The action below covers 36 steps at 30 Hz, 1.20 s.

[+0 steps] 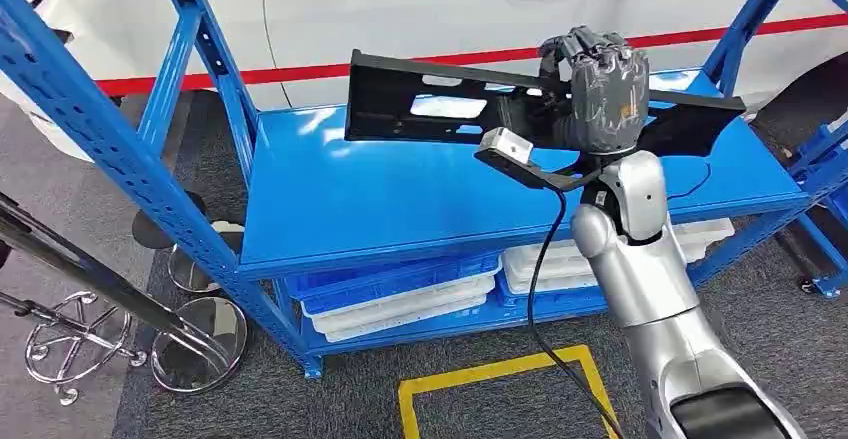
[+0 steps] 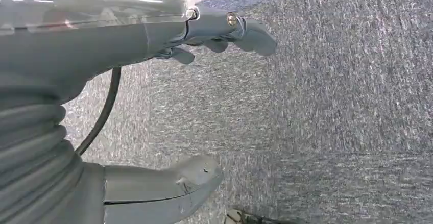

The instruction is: Take the parts from the cabinet and place them on the table.

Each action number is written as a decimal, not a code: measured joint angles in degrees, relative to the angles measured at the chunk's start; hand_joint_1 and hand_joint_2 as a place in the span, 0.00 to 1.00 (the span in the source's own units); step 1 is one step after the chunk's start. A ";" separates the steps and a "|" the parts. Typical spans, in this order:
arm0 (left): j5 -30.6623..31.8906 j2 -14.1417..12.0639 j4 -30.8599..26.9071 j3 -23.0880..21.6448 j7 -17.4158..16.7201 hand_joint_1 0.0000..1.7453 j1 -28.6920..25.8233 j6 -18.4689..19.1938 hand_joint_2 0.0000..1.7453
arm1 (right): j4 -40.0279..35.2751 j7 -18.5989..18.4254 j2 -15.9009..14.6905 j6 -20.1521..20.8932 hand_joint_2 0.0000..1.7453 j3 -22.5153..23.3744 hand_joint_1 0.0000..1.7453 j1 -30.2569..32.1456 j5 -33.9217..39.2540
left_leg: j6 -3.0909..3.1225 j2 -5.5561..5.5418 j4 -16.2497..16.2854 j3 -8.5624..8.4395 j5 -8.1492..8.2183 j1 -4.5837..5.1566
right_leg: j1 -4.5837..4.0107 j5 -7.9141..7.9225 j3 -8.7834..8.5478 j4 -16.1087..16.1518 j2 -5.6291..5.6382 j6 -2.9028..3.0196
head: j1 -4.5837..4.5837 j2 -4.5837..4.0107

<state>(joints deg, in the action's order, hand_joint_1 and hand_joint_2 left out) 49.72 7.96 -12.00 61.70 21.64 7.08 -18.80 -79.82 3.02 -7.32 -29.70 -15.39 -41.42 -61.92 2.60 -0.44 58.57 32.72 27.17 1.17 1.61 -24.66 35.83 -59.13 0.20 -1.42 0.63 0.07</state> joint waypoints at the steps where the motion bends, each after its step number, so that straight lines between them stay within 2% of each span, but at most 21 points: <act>1: 0.04 0.00 0.00 -0.02 0.11 0.00 0.00 -0.15 1.00 | -0.24 -0.09 -0.09 0.04 1.00 0.02 1.00 -0.13 0.07 | 0.33 0.00 -0.25 -0.05 -0.30 0.02 | -0.03 0.25 -0.12 0.31 0.03 -0.36 | -0.02 0.00; 3: 0.09 0.07 0.00 0.00 0.37 0.00 -0.01 -0.55 1.00 | -0.70 -0.11 -0.75 0.15 1.00 0.02 1.00 -0.44 0.22 | 1.02 0.30 -2.27 -1.00 -1.51 -0.68 | -0.29 -0.82 0.07 -0.62 0.04 -0.46 | 0.02 0.00; 5: 0.07 0.11 0.00 0.00 0.48 0.00 0.04 -0.63 1.00 | -0.87 -0.11 -1.12 0.42 1.00 0.02 1.00 -0.78 0.42 | 1.35 0.44 -2.47 -0.94 -1.77 -0.73 | -0.35 -5.44 3.47 -8.27 0.06 -0.35 | 0.02 0.00; 7: 0.00 0.11 0.00 0.09 0.48 0.00 -0.04 -0.76 1.00 | -0.87 -0.15 -1.64 0.77 1.00 0.02 1.00 -0.44 0.63 | 1.34 0.42 -2.25 -0.78 -1.73 -0.72 | -0.30 -8.13 6.94 -15.79 0.05 -0.60 | 0.04 0.00; 8: -0.02 0.11 0.00 0.13 0.46 0.00 -0.09 -0.81 1.00 | -0.87 -0.15 -1.90 0.81 1.00 0.02 1.00 -0.35 0.68 | 1.30 0.37 -2.06 -0.69 -1.66 -0.74 | -0.20 -7.65 7.45 -16.59 0.01 -0.72 | 0.02 0.02; 9: -0.02 0.11 0.00 0.15 0.48 0.00 -0.13 -0.85 1.00 | -0.87 -0.17 -2.10 0.83 1.00 0.02 1.00 -0.36 0.72 | 1.18 0.32 -1.84 -0.63 -1.53 -0.78 | -0.06 -6.04 6.62 -14.75 -0.05 -0.81 | 0.02 0.00; 11: -0.02 0.22 0.00 0.15 0.46 0.00 -0.16 -0.92 1.00 | -0.98 -0.20 -2.34 0.85 1.00 0.02 1.00 -0.51 0.72 | 0.53 0.23 -0.93 -0.61 -0.90 -0.99 | 0.27 -0.85 1.68 -5.08 -0.18 -1.01 | 0.02 0.00; 12: 0.00 0.22 0.00 0.15 0.48 0.00 -0.15 -0.94 1.00 | -0.98 -0.20 -2.40 0.87 1.00 0.02 1.00 -0.56 0.74 | 0.14 0.22 -0.22 -0.31 -0.44 -0.98 | 0.36 -0.63 0.14 -1.45 -0.23 -1.10 | 0.02 0.00; 16: -0.04 0.24 0.00 0.15 0.61 0.00 -0.18 -1.09 1.00 | -1.03 -0.28 -2.62 0.94 1.00 0.02 1.00 -0.41 0.90 | -0.95 0.09 0.47 0.65 -0.39 -0.87 | -0.47 -0.83 0.61 -1.52 0.15 0.49 | -0.02 0.00; 18: -0.07 0.31 0.00 0.15 0.63 0.00 -0.23 -1.09 1.00 | -1.07 -0.28 -2.71 0.94 1.00 0.02 1.00 -0.51 0.90 | -1.56 0.10 1.46 1.05 0.76 -1.03 | -0.11 -0.38 0.47 -0.90 0.08 1.25 | -0.02 0.00; 19: -0.07 0.33 0.00 0.15 0.63 0.00 -0.18 -1.09 1.00 | -1.09 -0.28 -2.71 0.94 1.00 0.02 1.00 -0.54 0.92 | -1.99 0.20 3.76 1.94 2.66 -1.11 | 0.01 -0.24 0.50 -0.80 0.02 1.54 | -0.04 0.00; 21: -0.11 0.31 0.00 0.15 0.63 0.00 -0.12 -1.09 1.00 | -1.09 -0.28 -2.75 0.94 1.00 0.02 1.00 -0.45 1.01 | -2.65 0.22 12.57 5.61 7.29 -1.39 | -0.06 -0.07 0.81 -0.76 -0.07 1.79 | -0.02 0.00; 22: -0.11 0.31 0.00 0.15 0.66 0.00 -0.18 -1.09 1.00 | -1.09 -0.28 -2.77 0.94 1.00 0.02 1.00 -0.31 1.07 | -2.73 0.23 16.42 7.23 8.75 -1.42 | -0.11 0.00 0.99 -0.79 -0.14 1.88 | -0.04 0.02; 23: -0.13 0.31 0.00 0.15 0.63 0.00 -0.27 -1.09 1.00 | -1.09 -0.28 -2.78 0.94 1.00 0.02 1.00 -0.16 1.07 | -2.73 0.23 17.85 7.77 8.75 -1.42 | -0.13 0.10 1.14 -0.84 -0.15 1.92 | -0.04 0.02; 25: -0.13 0.33 0.00 0.15 0.63 0.00 -0.36 -1.09 1.00 | -1.09 -0.31 -2.82 0.94 1.00 0.02 1.00 -0.04 1.11 | -2.30 0.22 12.90 4.97 5.39 -1.41 | -0.30 0.25 1.25 -0.90 -0.14 1.88 | -0.04 0.00; 27: -0.13 0.29 0.00 0.15 0.66 0.00 -0.27 -1.09 1.00 | -1.22 -0.28 -2.91 0.92 1.00 0.02 1.00 -0.14 1.14 | -1.10 0.20 2.06 -0.88 0.67 -1.12 | -0.45 0.41 1.11 -0.86 -0.13 1.72 | -0.04 0.00; 28: -0.13 0.11 -0.02 0.15 0.72 0.00 -0.16 -1.09 1.00 | -1.33 -0.31 -2.95 0.90 1.00 0.04 1.00 -0.16 1.16 | -0.66 0.19 0.09 -1.87 1.69 -0.84 | -0.50 0.66 1.19 -0.75 -0.19 1.38 | -0.02 0.02; 32: -0.35 0.15 -0.02 0.15 0.83 0.00 -0.25 -1.09 1.00 | -1.44 -0.31 -3.04 0.92 1.00 0.04 1.00 0.00 1.22 | -0.03 0.11 -1.09 -1.56 0.32 -0.38 | -0.30 1.82 1.28 0.05 -0.17 -0.27 | -0.02 0.00; 33: -0.37 0.20 -0.02 0.15 0.87 0.00 -0.25 -1.09 1.00 | -1.49 -0.31 -3.38 0.92 1.00 0.09 1.00 0.04 1.27 | 0.13 0.47 -2.05 -1.98 -0.59 -1.19 | -0.23 1.19 1.54 -0.64 -0.16 -0.37 | -0.02 0.00; 34: -0.37 0.24 -0.02 0.15 0.87 0.00 -0.20 -1.09 1.00 | -1.53 -0.42 -3.50 0.92 1.00 0.11 1.00 -0.01 1.38 | 0.58 0.45 -2.51 -1.84 -1.01 -1.07 | -0.49 -0.76 2.35 -2.25 -0.19 -0.40 | 0.02 0.02; 36: -0.48 0.24 -0.02 0.17 0.90 0.00 -0.21 -1.05 1.00 | -1.51 -0.48 -3.54 0.92 1.00 0.13 1.00 0.24 1.55 | 0.92 0.59 -2.42 -1.08 -1.54 -0.95 | -0.44 -6.09 5.60 -10.75 -0.12 -0.53 | 0.00 0.00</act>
<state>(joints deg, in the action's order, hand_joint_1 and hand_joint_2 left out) 49.24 8.20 -12.02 61.88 22.53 6.86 -19.85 -81.33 2.54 -10.86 -28.79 -15.26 -41.18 -60.37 3.52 0.15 56.15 31.64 25.63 0.21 1.17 -30.74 41.43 -69.87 0.08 -1.95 0.63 0.07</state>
